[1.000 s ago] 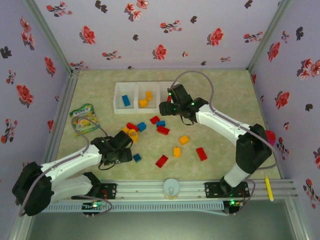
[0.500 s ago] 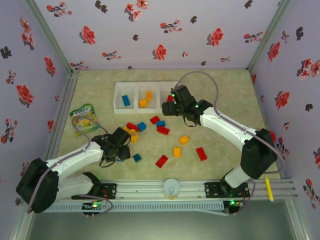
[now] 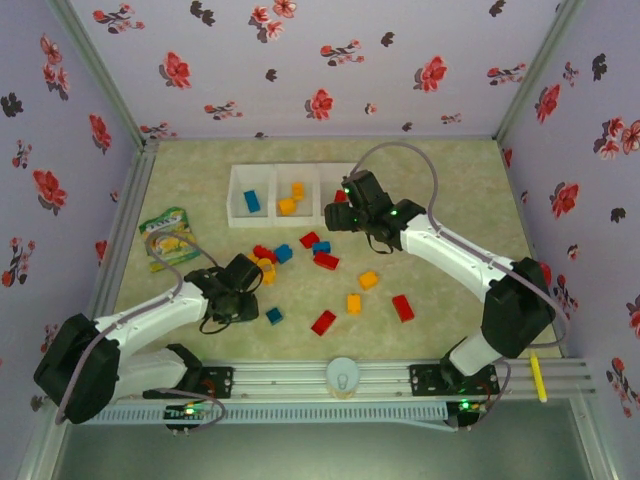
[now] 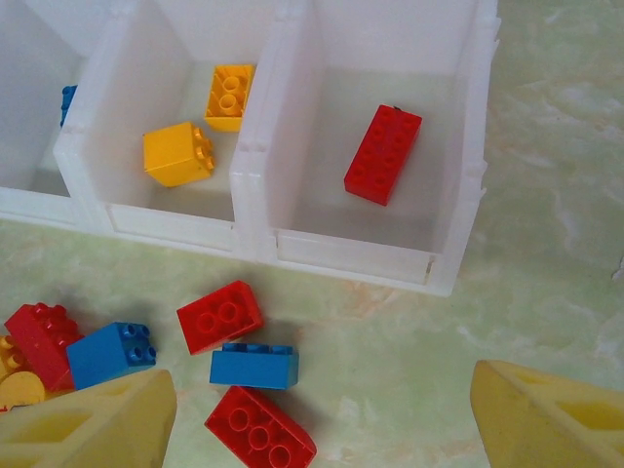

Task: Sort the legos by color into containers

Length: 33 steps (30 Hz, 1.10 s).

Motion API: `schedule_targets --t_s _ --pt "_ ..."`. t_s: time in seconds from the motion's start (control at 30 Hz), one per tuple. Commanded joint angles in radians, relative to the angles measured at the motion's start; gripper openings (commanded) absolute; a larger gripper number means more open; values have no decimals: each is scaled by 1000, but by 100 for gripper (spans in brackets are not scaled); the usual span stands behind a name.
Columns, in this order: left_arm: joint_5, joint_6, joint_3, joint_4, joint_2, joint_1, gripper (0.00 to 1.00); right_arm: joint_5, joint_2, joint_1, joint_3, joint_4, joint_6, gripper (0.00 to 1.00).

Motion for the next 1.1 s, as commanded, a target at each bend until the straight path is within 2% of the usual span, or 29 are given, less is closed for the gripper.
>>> schedule_targets --t_s 0.0,0.2,0.4,0.63,0.77,0.97,1.07 --pt "-11 11 66 -42 9 7 30 36 -39 6 -14 -18 13 80" --pt "-93 64 268 -159 -1 26 29 57 -77 5 -25 -33 -5 80" --pt "-99 217 467 -40 104 175 29 55 -96 6 -48 -45 2 79" --pt "-62 376 746 68 381 331 27 42 -139 17 -112 -39 19 77" --pt "-16 437 928 61 591 393 25 40 -144 39 -130 -43 27 76" --pt "10 505 1206 3 859 426 23 37 -146 90 -140 -42 43 76" --pt "15 538 1304 -27 942 427 23 42 -141 109 -143 -42 58 76"
